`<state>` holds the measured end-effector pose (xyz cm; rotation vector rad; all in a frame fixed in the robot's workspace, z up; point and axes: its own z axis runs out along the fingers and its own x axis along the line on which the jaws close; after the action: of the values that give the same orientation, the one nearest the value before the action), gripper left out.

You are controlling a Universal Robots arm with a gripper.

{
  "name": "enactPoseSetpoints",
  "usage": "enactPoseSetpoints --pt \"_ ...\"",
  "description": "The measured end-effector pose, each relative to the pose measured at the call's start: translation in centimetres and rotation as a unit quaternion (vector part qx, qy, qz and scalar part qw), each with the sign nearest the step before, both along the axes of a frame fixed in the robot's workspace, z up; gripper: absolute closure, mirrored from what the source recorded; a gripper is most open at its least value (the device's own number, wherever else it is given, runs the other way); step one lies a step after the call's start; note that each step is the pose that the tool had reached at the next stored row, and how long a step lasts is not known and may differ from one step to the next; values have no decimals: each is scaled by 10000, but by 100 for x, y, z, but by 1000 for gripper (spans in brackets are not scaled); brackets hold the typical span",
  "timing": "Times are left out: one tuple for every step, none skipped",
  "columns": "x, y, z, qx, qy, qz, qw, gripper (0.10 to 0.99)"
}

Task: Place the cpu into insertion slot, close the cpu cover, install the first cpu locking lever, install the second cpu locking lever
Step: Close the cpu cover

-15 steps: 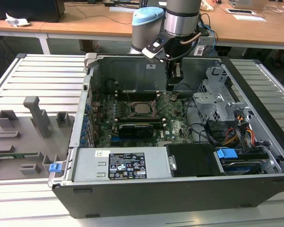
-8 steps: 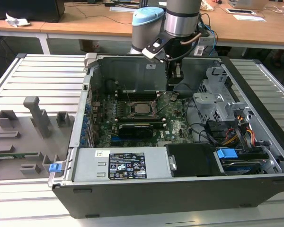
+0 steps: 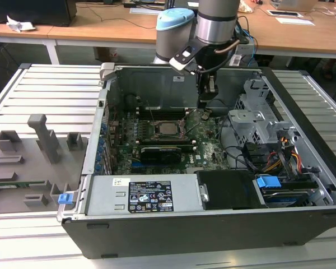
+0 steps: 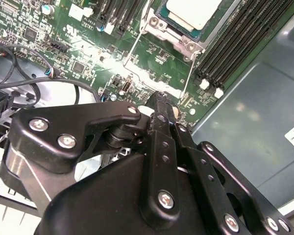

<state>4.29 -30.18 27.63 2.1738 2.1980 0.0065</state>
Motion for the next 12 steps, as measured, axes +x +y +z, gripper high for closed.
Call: enactPoseSetpoints --pt "5 0 -8 0 2 15 10000 980" --pt "9 0 -14 0 6 33 10000 980" --pt "14 0 -24 -1 14 57 10000 980" --pt "21 0 -32 -3 19 75 10000 980" --pt "31 0 -43 -7 24 88 10000 980" --pt "37 -1 -49 -8 26 90 10000 980" --pt "46 -7 -58 -8 28 91 10000 980" --pt "52 -11 -63 -8 29 91 10000 980" --pt "61 -15 -68 -8 29 91 10000 980" --pt "82 -20 -77 -7 32 91 10000 980" --pt "95 -20 -84 -6 33 91 10000 980" --pt "104 -21 -91 -8 34 91 10000 980"
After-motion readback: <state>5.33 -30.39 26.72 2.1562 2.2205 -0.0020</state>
